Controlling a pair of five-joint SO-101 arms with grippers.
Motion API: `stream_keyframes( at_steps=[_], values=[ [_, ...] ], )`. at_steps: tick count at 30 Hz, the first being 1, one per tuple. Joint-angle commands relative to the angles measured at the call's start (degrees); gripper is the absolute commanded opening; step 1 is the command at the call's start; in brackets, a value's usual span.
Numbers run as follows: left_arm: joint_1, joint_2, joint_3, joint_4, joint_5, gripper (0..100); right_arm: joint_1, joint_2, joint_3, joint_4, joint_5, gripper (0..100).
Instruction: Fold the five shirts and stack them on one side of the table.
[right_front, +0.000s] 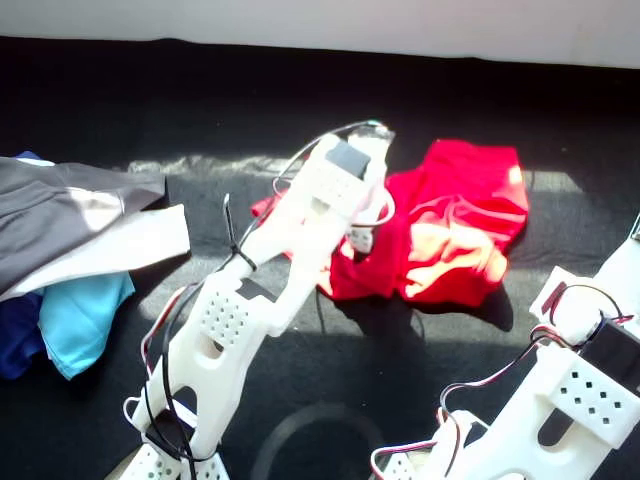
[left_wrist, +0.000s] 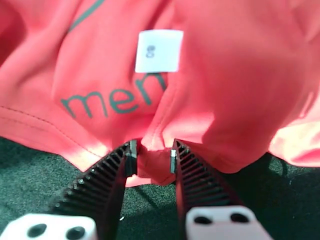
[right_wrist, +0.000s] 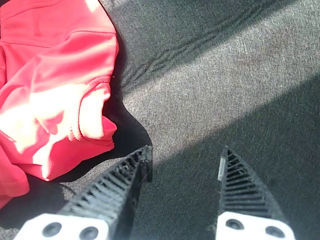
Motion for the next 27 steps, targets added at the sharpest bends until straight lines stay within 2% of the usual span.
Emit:
stream_keyframes(
  at_steps=[1,6,9,12,17,22,25,27],
  values=[
    [0.0,-0.6,0.0,-0.4,-0.4,12,0.3,-0.3,-1.8,0.0,-0.2,22.0],
    [0.1,-0.6,0.1,-2.2,-0.1,11,0.3,-0.3,-1.8,0.0,-0.2,22.0],
    [0.3,-1.0,-0.2,-2.2,-0.2,0,0.4,-0.3,-1.7,0.0,-0.2,22.0],
    [0.1,-1.2,-1.9,-1.4,-0.4,1,0.4,-0.3,-1.7,0.0,-0.2,22.0],
    [-0.5,-2.0,-10.4,7.1,-1.1,1,0.3,0.0,-1.7,-0.1,-0.2,22.0],
    [-4.0,-12.6,-9.8,7.0,-12.2,1,0.2,0.2,-1.7,-0.4,-0.3,22.0],
    [-6.9,-22.4,-6.1,7.0,-20.7,1,0.2,0.2,-2.1,-0.5,-0.3,22.0],
    [-9.5,-29.8,-2.4,7.0,-23.7,1,0.2,0.2,-2.2,-0.5,-0.3,22.0]
  ],
)
